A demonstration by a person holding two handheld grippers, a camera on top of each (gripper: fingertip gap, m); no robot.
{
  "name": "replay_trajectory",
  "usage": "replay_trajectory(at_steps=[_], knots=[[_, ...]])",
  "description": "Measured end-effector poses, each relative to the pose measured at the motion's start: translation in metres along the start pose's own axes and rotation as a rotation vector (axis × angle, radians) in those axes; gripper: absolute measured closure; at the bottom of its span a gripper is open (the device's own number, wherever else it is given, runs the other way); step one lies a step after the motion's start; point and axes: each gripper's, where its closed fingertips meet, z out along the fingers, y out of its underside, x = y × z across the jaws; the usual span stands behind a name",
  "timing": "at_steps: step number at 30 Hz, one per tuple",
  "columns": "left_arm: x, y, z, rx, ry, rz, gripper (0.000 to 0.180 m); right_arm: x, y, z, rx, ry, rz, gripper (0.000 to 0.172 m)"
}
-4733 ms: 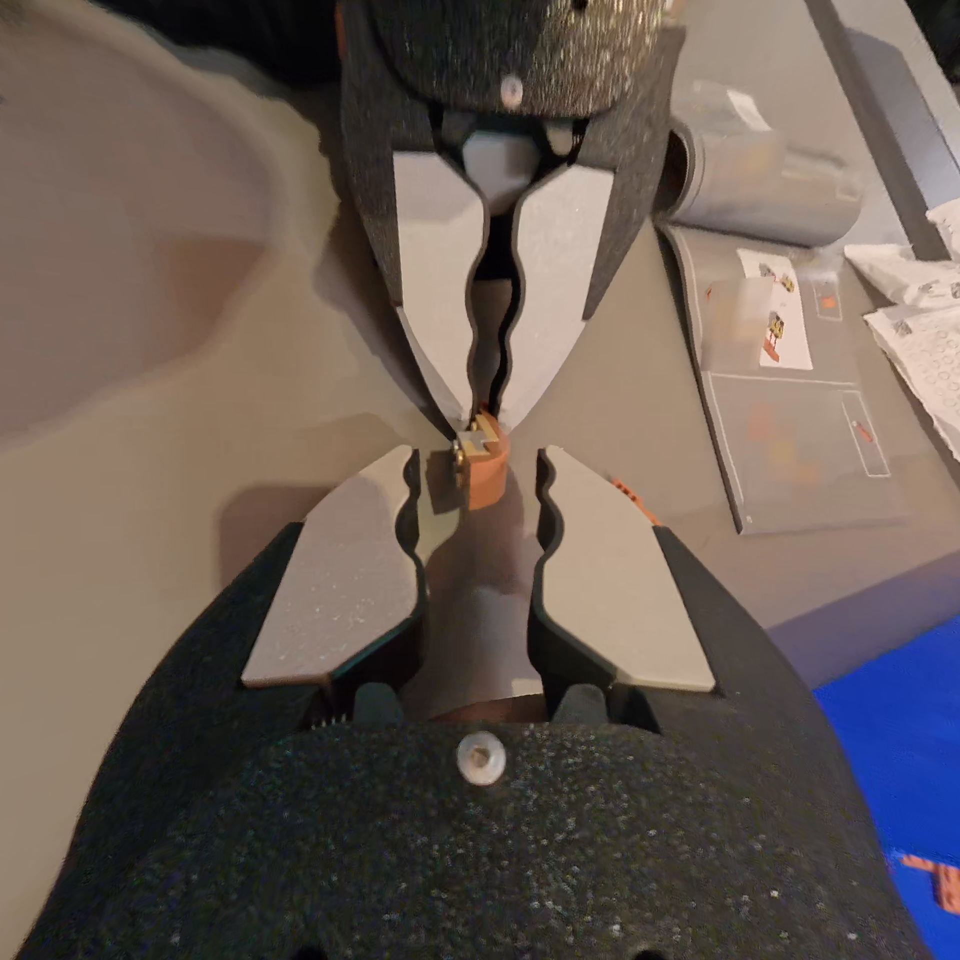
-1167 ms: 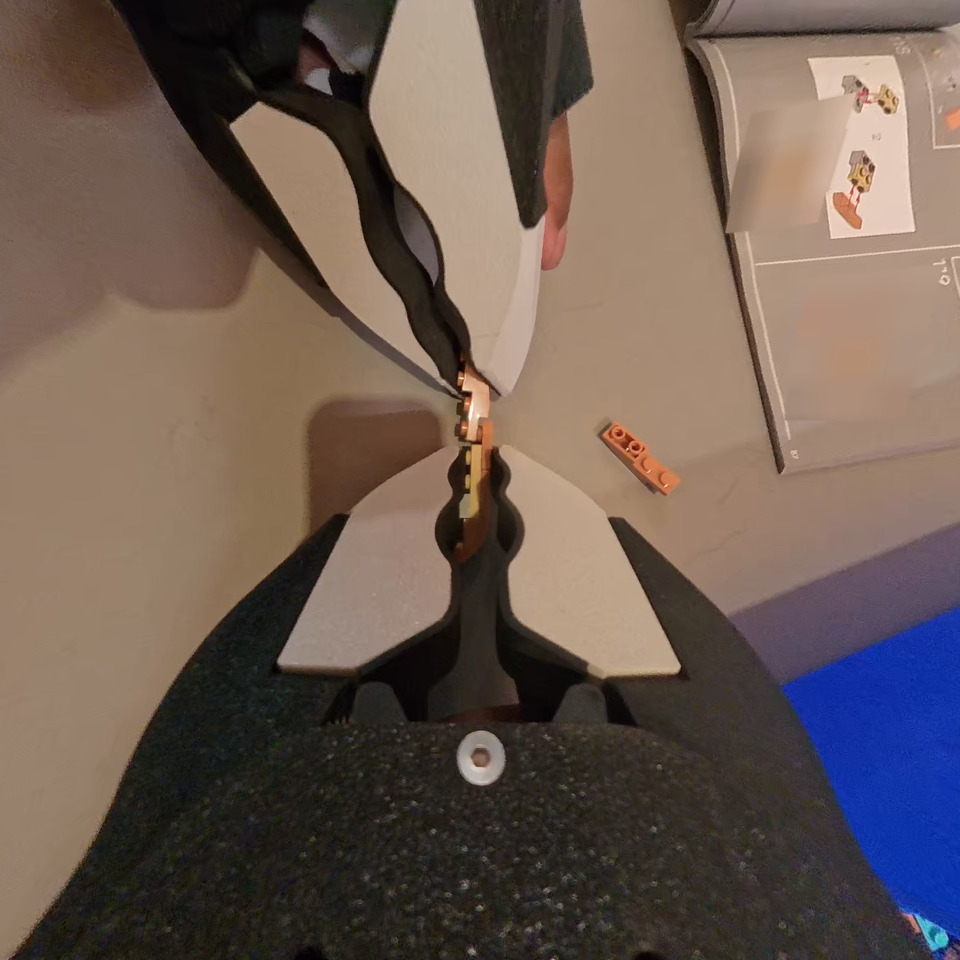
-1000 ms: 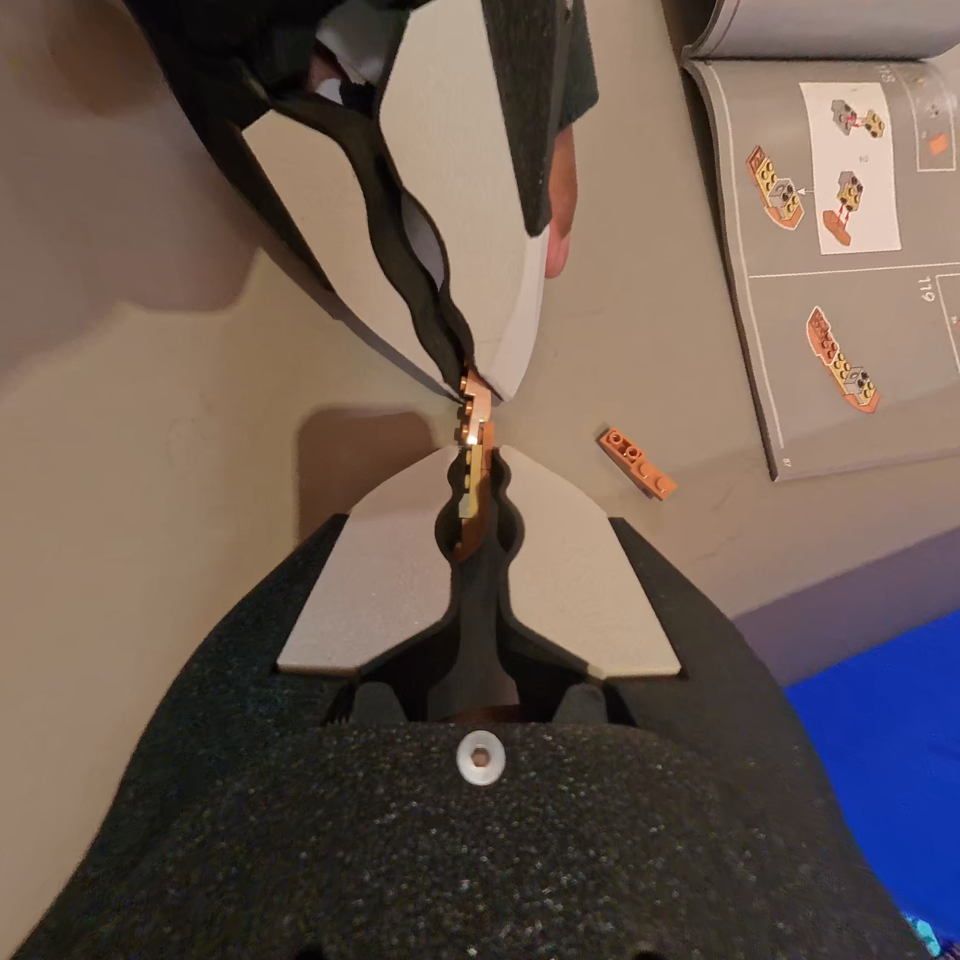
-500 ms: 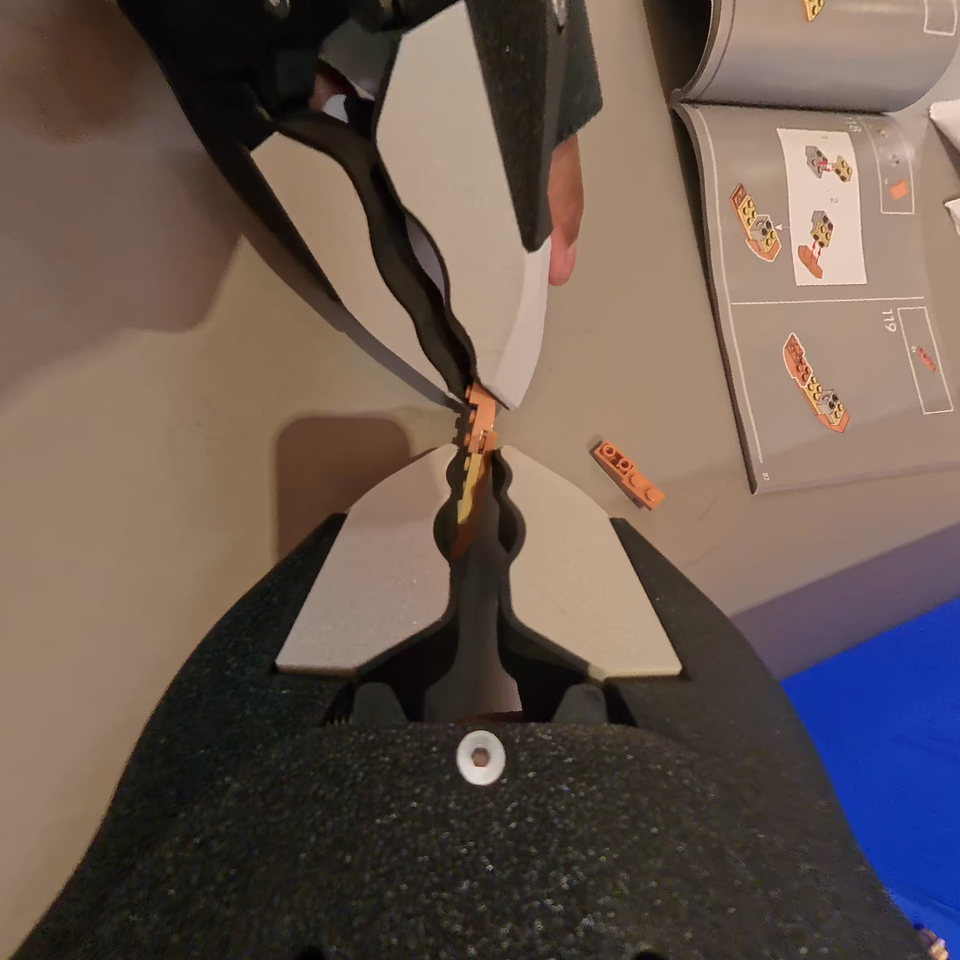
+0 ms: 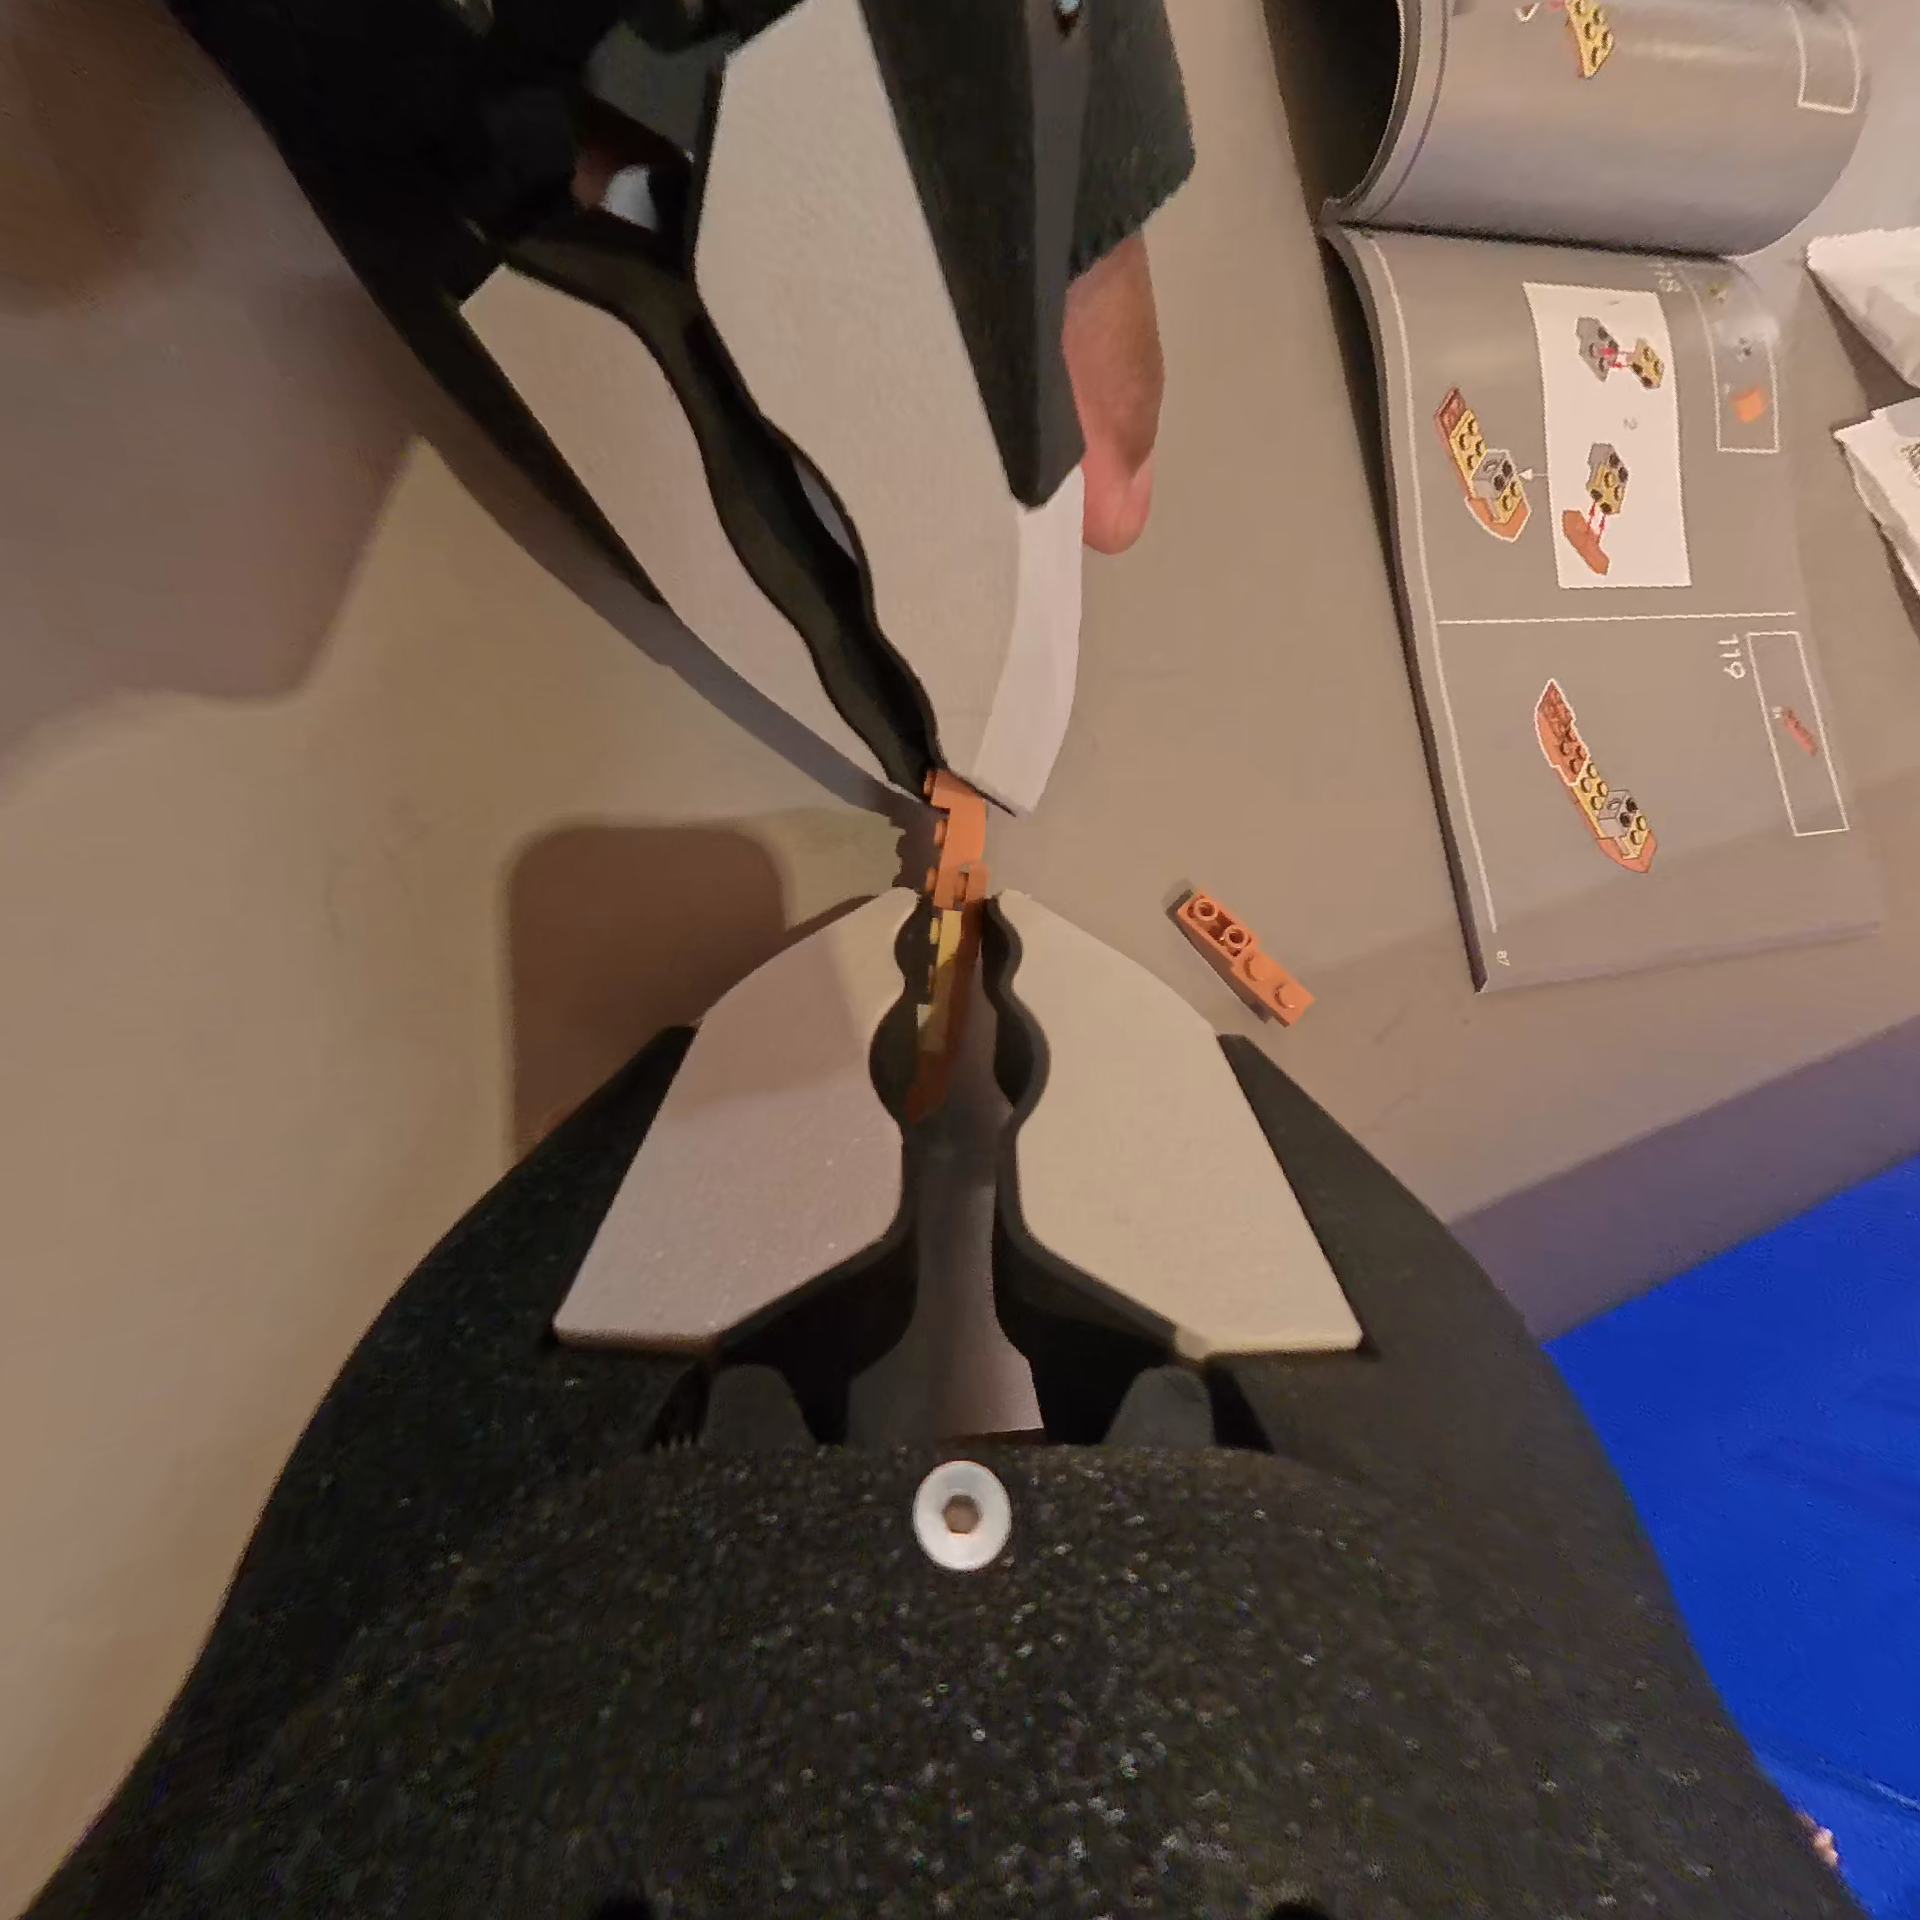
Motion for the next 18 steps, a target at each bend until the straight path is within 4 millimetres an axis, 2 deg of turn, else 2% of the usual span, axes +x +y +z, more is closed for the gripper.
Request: replay_trajectory(at_steps=[18], knots=[[-0.0005,0.0009,0.0000,-0.028,-0.002,-0.005,0.170,0.0032,0.0002,0.0010,-0.016,0.083,-0.038,0.164]])
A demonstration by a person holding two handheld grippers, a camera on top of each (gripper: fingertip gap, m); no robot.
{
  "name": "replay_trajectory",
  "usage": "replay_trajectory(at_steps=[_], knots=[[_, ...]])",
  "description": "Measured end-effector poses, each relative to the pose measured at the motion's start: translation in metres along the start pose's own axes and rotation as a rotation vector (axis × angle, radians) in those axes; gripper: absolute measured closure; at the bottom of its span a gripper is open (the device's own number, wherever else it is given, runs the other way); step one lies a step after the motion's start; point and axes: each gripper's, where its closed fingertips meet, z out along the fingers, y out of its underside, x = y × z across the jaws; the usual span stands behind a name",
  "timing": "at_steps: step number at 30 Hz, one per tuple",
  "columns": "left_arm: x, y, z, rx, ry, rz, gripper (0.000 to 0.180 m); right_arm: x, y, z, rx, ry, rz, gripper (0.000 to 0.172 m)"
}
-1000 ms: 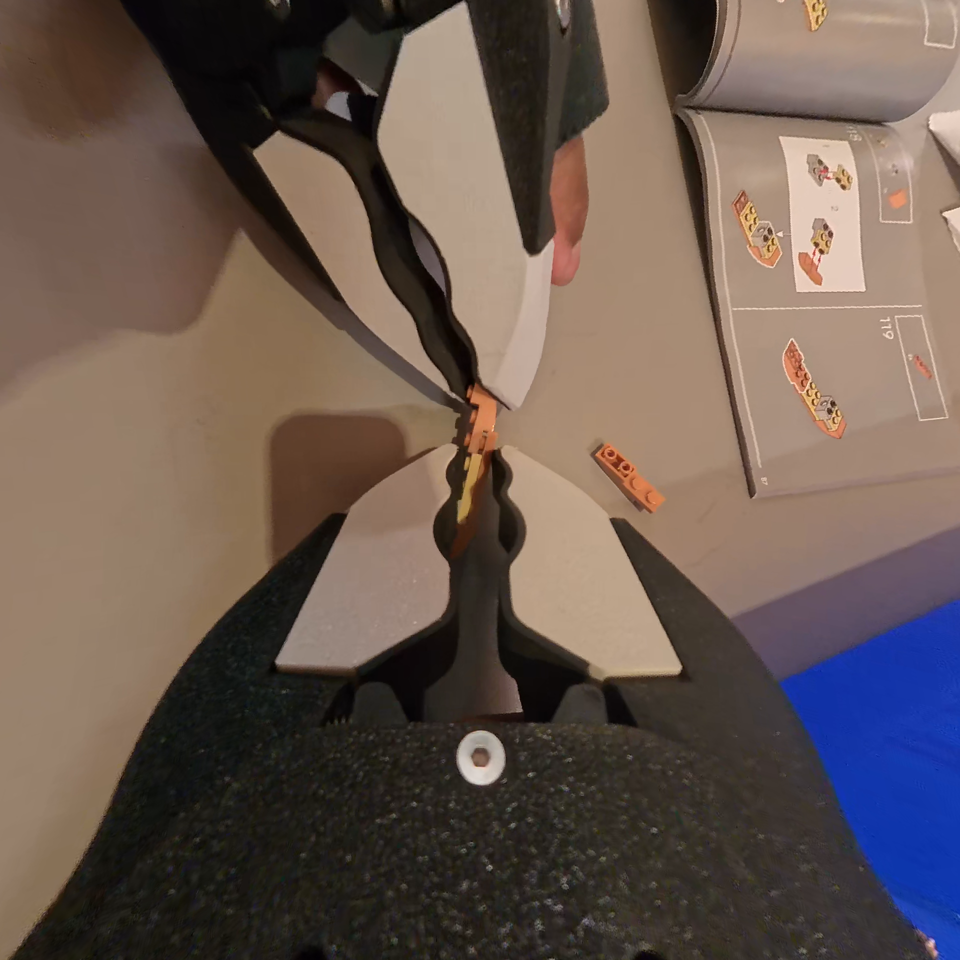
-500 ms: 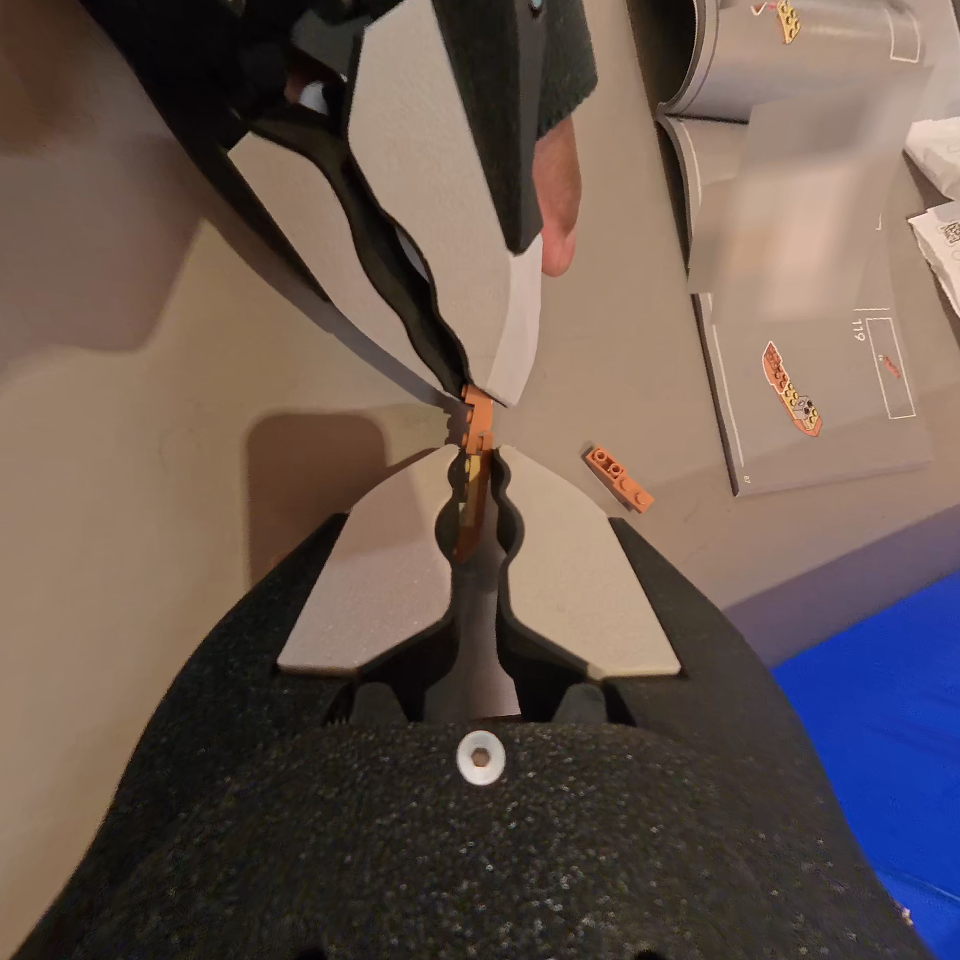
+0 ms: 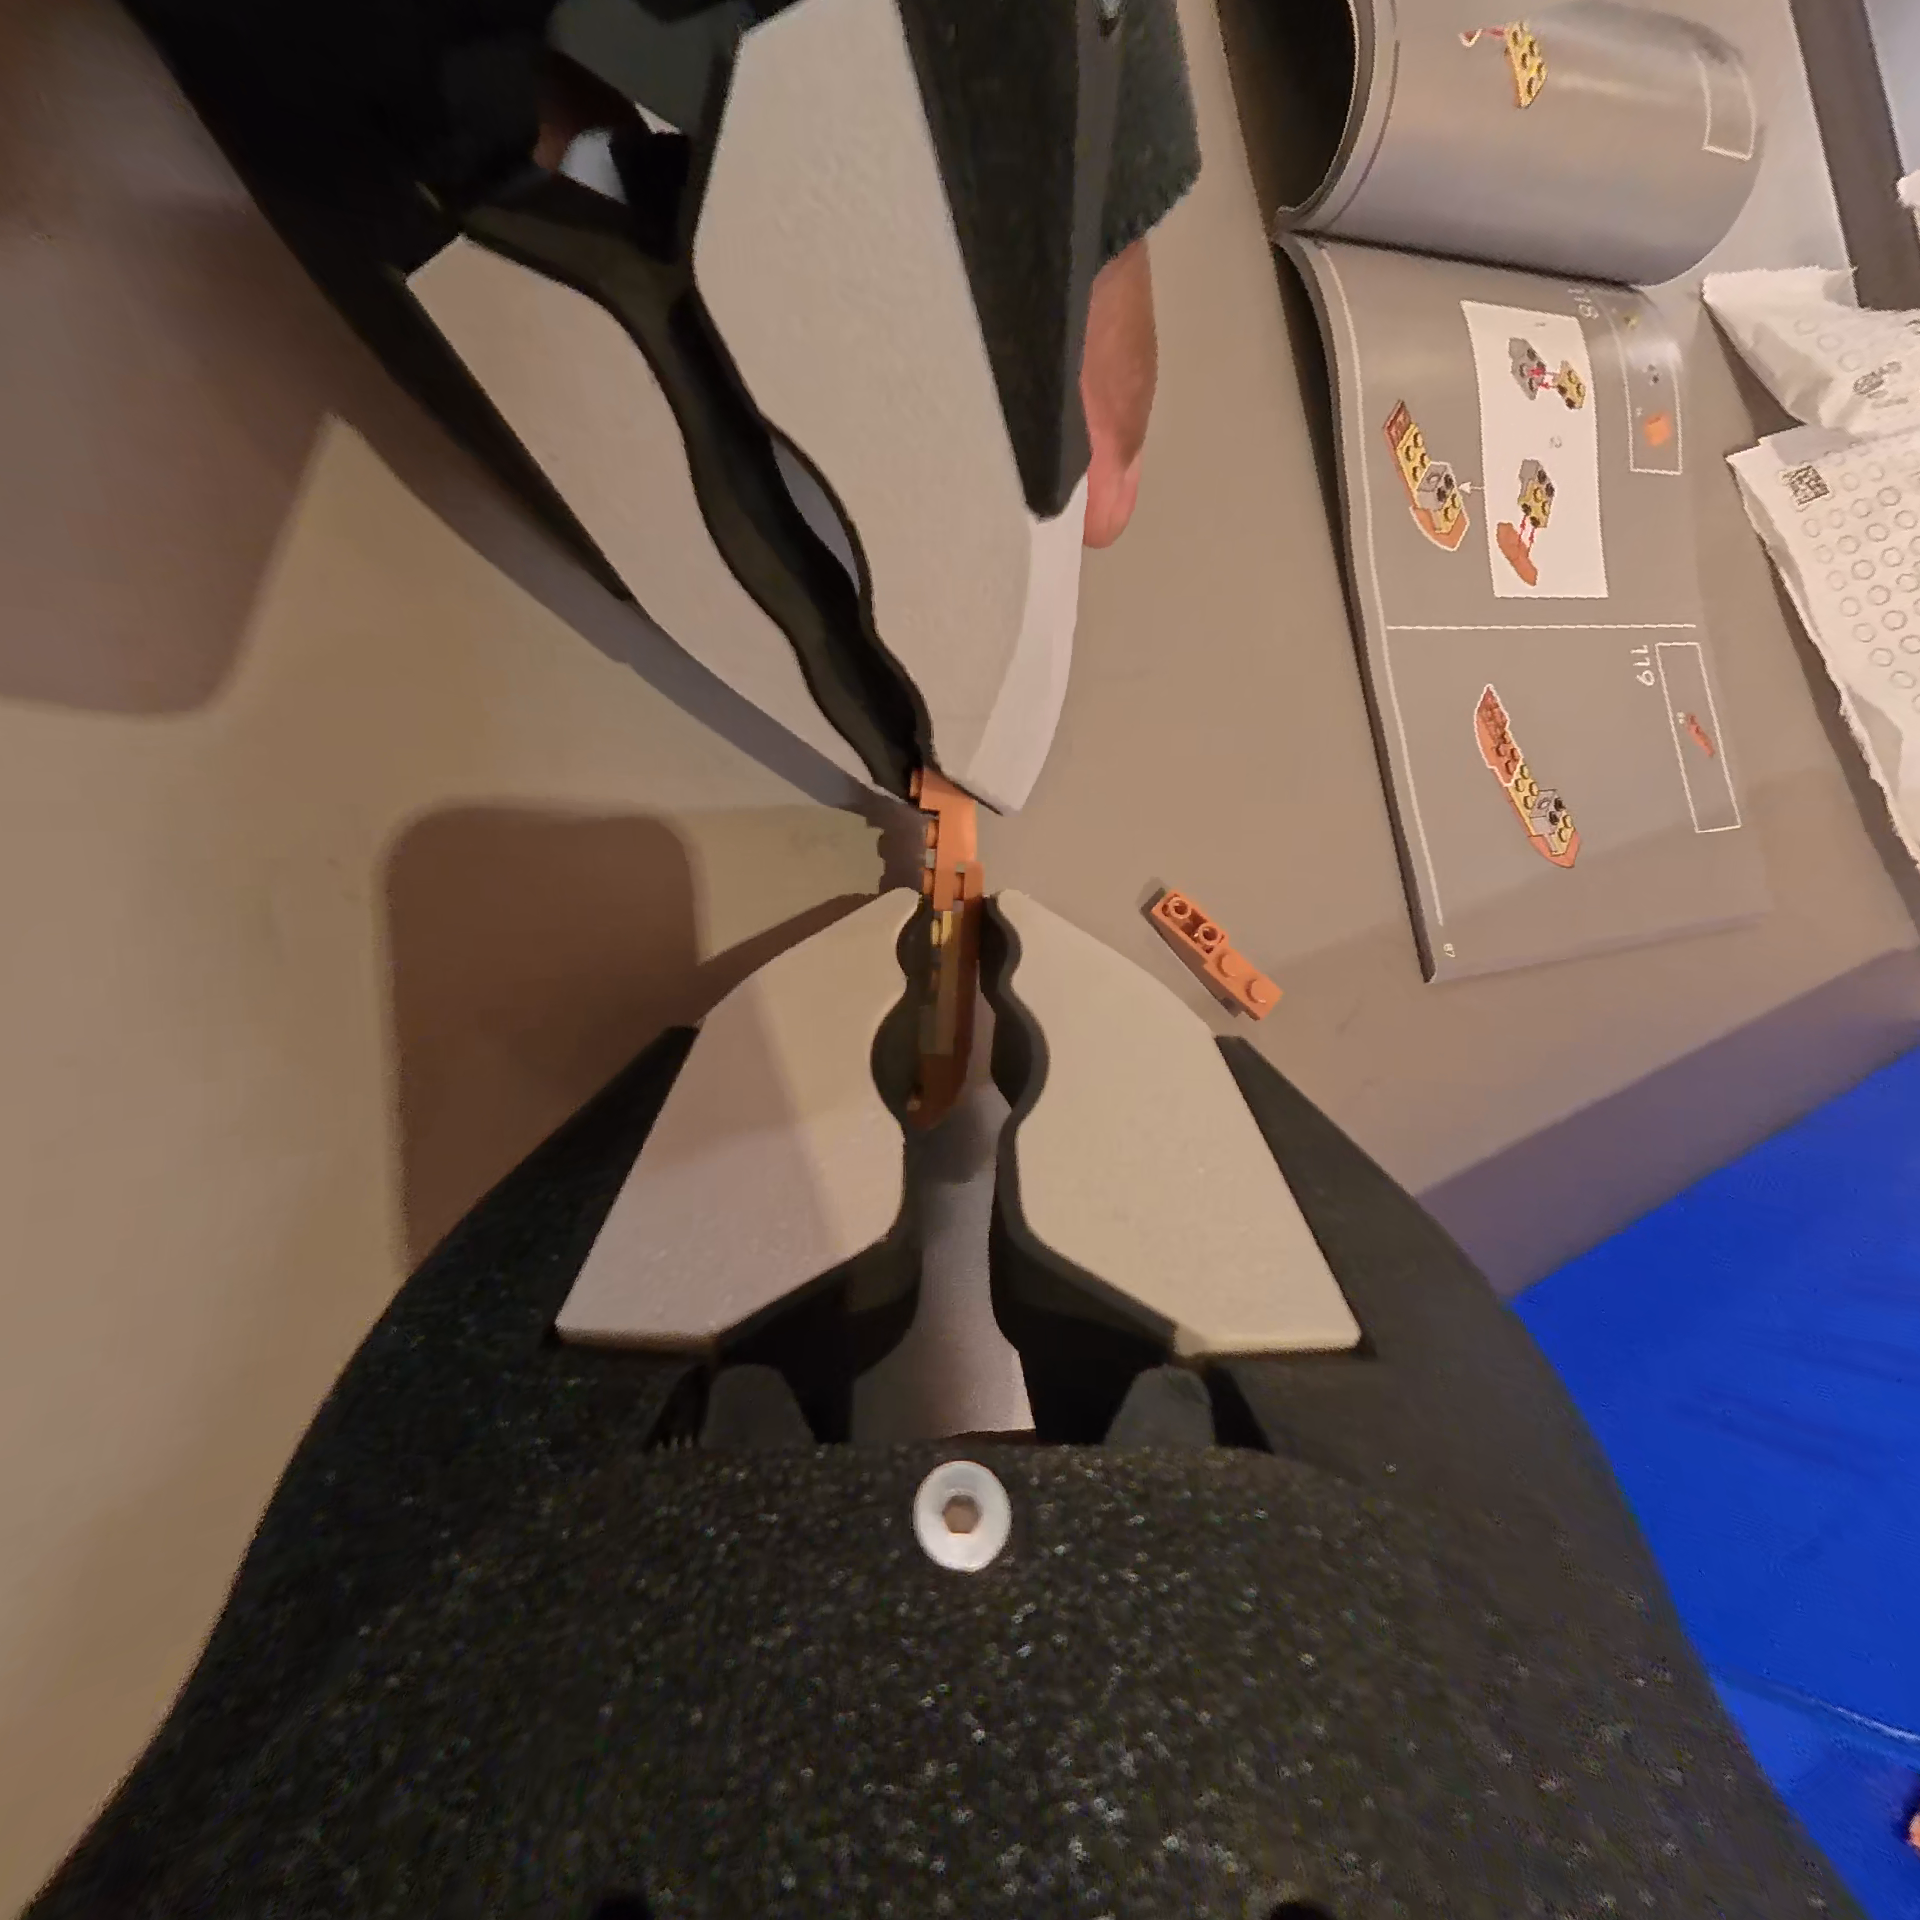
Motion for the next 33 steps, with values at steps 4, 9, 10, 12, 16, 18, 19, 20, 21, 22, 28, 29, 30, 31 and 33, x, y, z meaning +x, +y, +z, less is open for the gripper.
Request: replay_trajectory(at_steps=[4,9,10,12,16,18,19,20,21,22,28,29,30,31,33], knots=[[0.0020,-0.0005,0.0009,0.009,0.017,-0.016,0.170,-0.0016,0.0014,0.0003,-0.014,-0.005,-0.020,0.163],[0.0019,0.0003,0.0021,0.008,0.020,-0.025,0.170,-0.0017,0.0021,0.0010,-0.013,-0.005,-0.016,0.163],[0.0018,0.0003,0.0020,0.007,0.020,-0.024,0.170,-0.0017,0.0020,0.0009,-0.013,-0.003,-0.019,0.163],[0.0018,0.0005,0.0018,0.005,0.021,-0.022,0.170,-0.0022,0.0019,0.0009,-0.012,-0.003,-0.022,0.163],[0.0005,0.0008,0.0015,0.001,0.016,-0.024,0.170,-0.0015,0.0014,0.0008,-0.009,0.004,-0.023,0.163],[0.0002,0.0011,0.0013,-0.001,0.015,-0.025,0.170,-0.0013,0.0009,0.0010,-0.008,0.008,-0.023,0.163],[0.0000,0.0014,0.0013,-0.003,0.015,-0.024,0.170,-0.0013,0.0008,0.0012,-0.008,0.010,-0.025,0.163],[-0.0001,0.0016,0.0013,-0.005,0.014,-0.023,0.170,-0.0011,0.0007,0.0014,-0.008,0.013,-0.026,0.163],[-0.0003,0.0020,0.0014,-0.007,0.012,-0.022,0.170,-0.0010,0.0007,0.0015,-0.008,0.014,-0.025,0.163],[-0.0005,0.0022,0.0014,-0.009,0.011,-0.020,0.170,-0.0010,0.0006,0.0016,-0.008,0.016,-0.025,0.163],[-0.0026,0.0031,0.0016,-0.017,-0.004,-0.013,0.170,0.0005,0.0003,0.0013,-0.012,0.036,-0.022,0.163],[-0.0026,0.0030,0.0015,-0.018,-0.004,-0.011,0.170,0.0005,0.0003,0.0014,-0.013,0.037,-0.023,0.163],[-0.0026,0.0030,0.0014,-0.018,-0.005,-0.008,0.170,0.0005,0.0004,0.0014,-0.013,0.039,-0.025,0.163],[-0.0028,0.0027,0.0013,-0.018,-0.008,-0.006,0.170,0.0008,0.0005,0.0014,-0.014,0.042,-0.027,0.163],[-0.0024,0.0021,0.0014,-0.014,-0.007,-0.004,0.170,0.0006,0.0011,0.0014,-0.018,0.041,-0.030,0.163]])
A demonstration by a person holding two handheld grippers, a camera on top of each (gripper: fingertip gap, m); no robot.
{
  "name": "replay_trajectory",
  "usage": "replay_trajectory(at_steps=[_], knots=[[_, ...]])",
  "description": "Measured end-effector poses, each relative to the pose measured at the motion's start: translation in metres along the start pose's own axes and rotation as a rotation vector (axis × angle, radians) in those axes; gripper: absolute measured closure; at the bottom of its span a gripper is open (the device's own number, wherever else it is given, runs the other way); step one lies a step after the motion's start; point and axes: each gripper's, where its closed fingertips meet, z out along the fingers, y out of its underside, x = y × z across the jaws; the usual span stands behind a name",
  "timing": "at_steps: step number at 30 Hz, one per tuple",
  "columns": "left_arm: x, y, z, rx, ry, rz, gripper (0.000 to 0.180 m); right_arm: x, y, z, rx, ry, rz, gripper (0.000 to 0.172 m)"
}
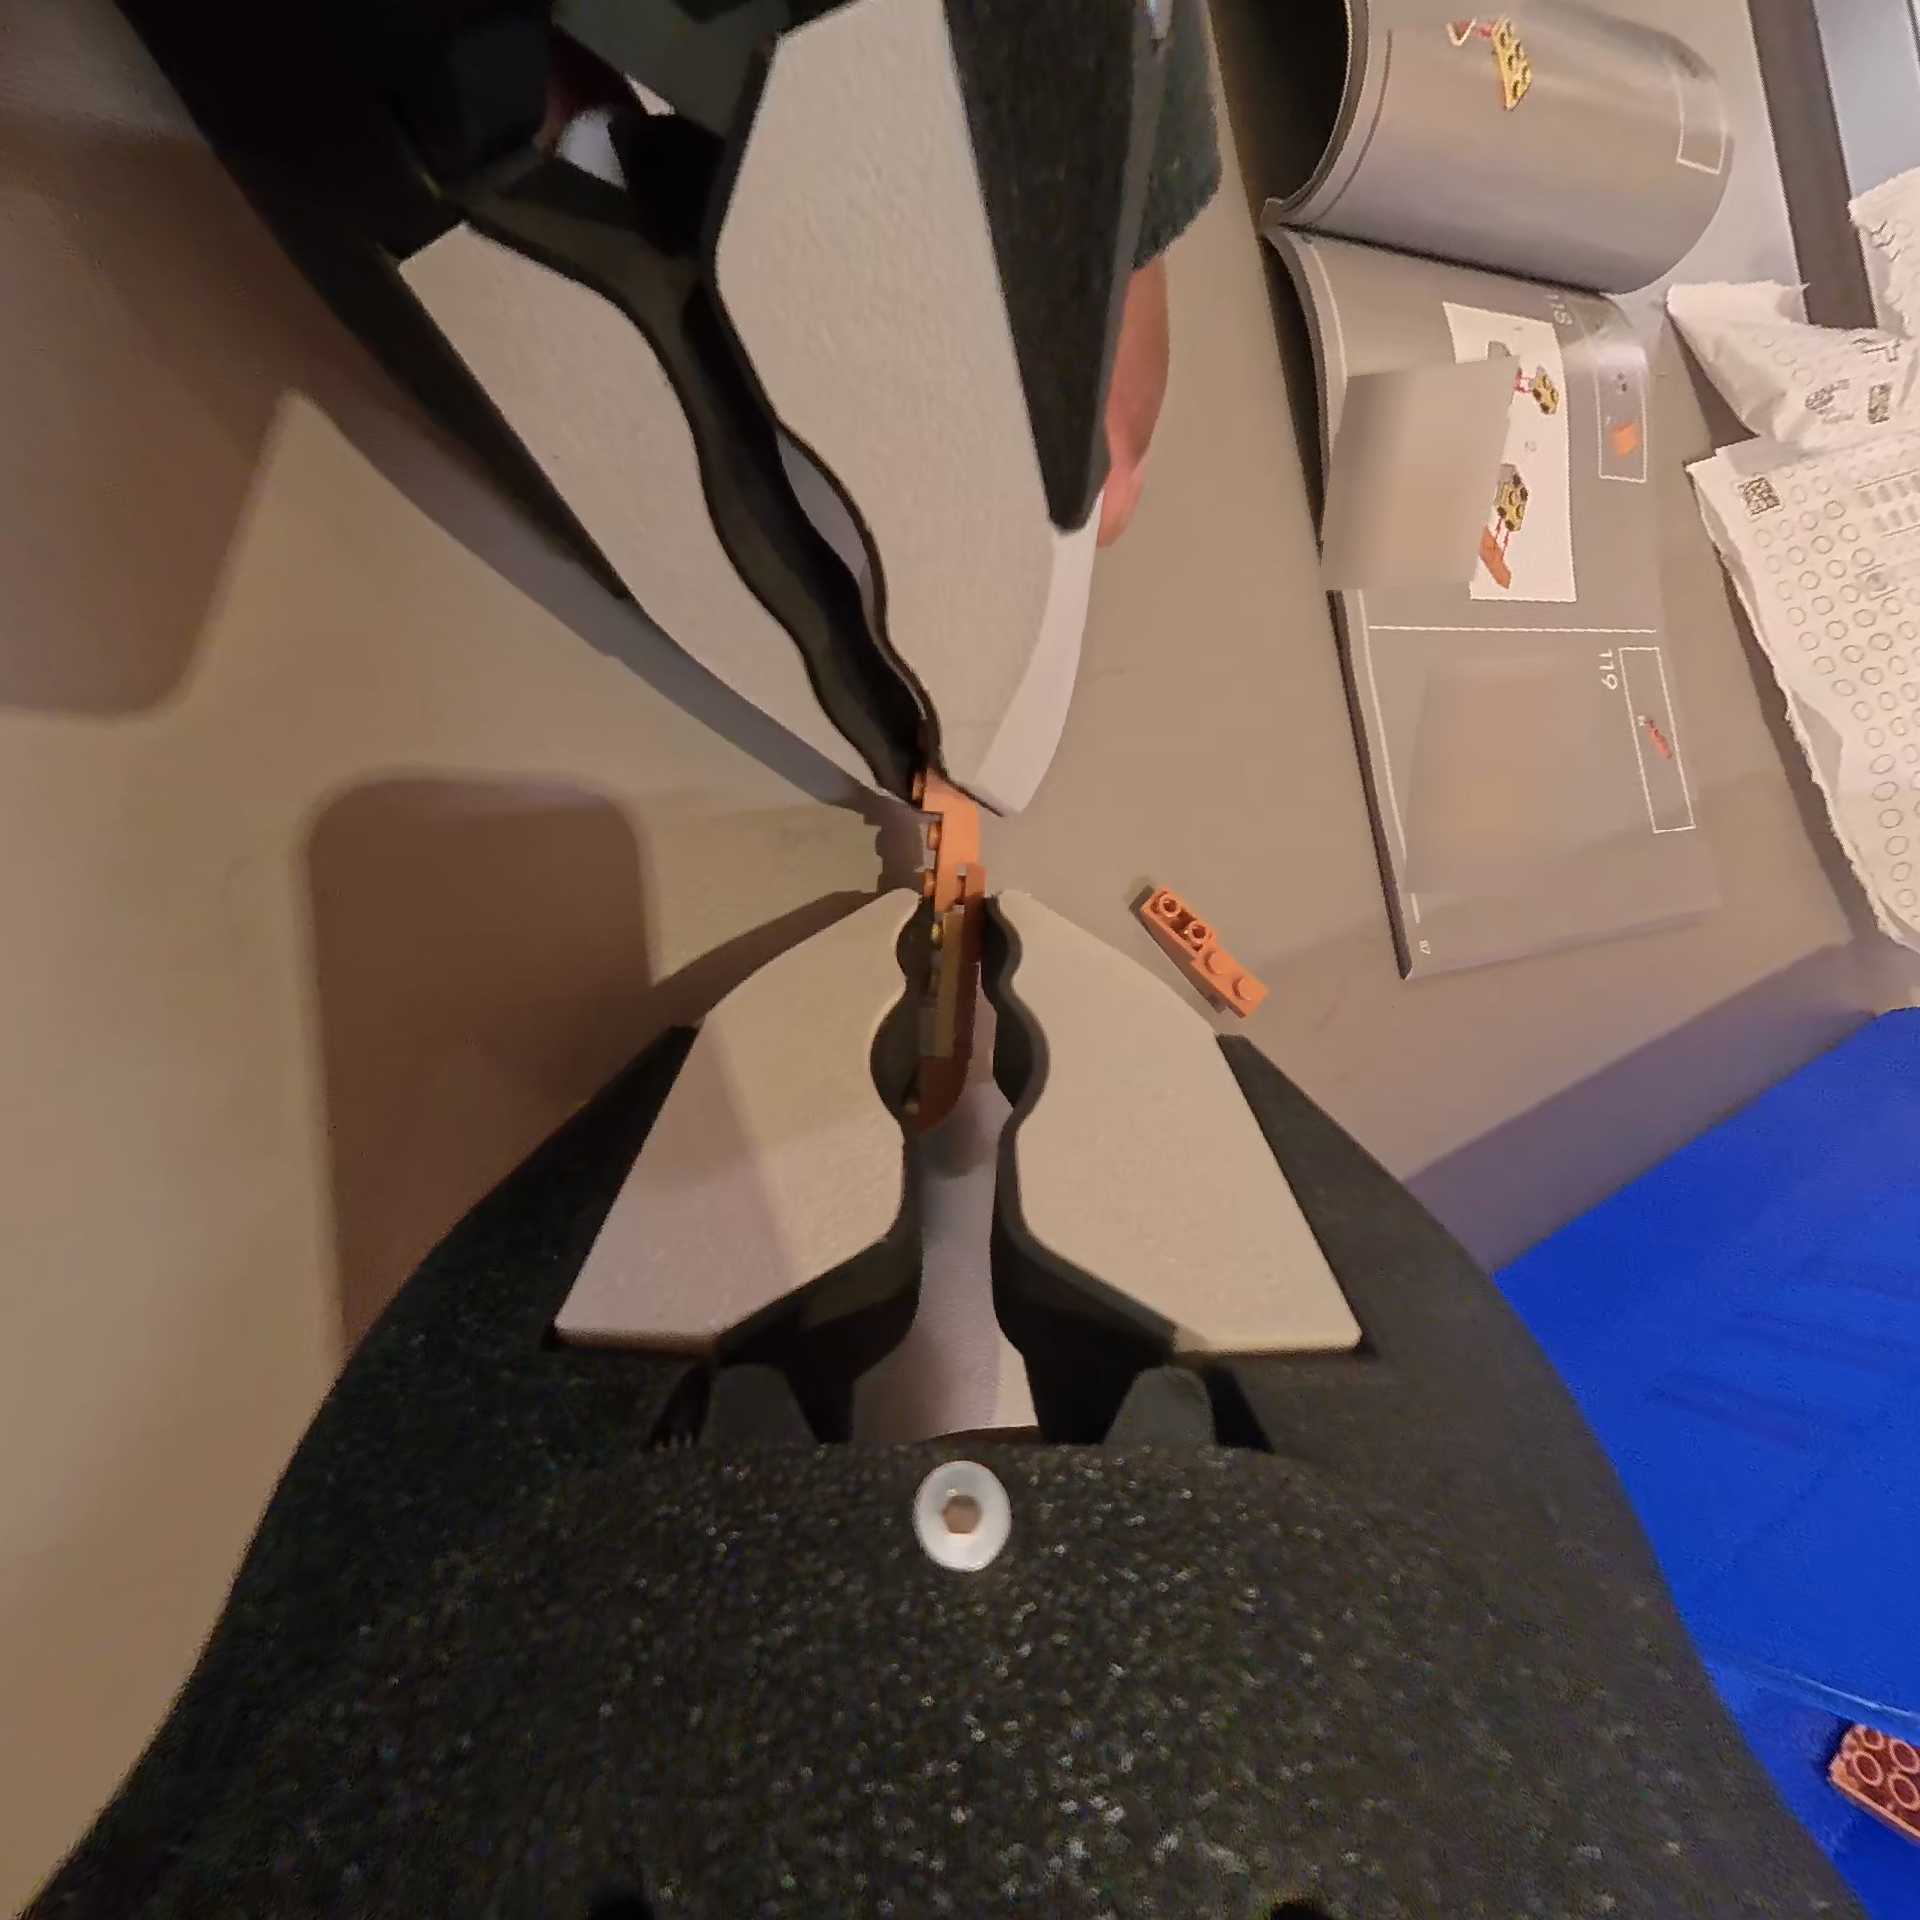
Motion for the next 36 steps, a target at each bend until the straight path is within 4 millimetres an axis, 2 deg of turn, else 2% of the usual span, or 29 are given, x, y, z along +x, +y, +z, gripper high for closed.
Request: replay_trajectory(at_steps=[15,20,32,36], knots=[[0.006,-0.002,0.003,0.084,0.060,-0.094,0.163,-0.004,-0.003,0.000,0.019,-0.018,-0.022,0.164],[0.003,-0.008,0.000,0.118,0.056,-0.118,0.167,-0.005,-0.003,0.001,0.010,-0.020,-0.025,0.164],[0.005,-0.011,0.001,0.091,0.052,-0.104,0.172,-0.005,-0.003,0.002,-0.005,-0.012,-0.015,0.164],[0.007,-0.009,0.001,0.103,0.083,-0.146,0.166,-0.005,0.000,0.002,-0.022,-0.025,0.004,0.164]])
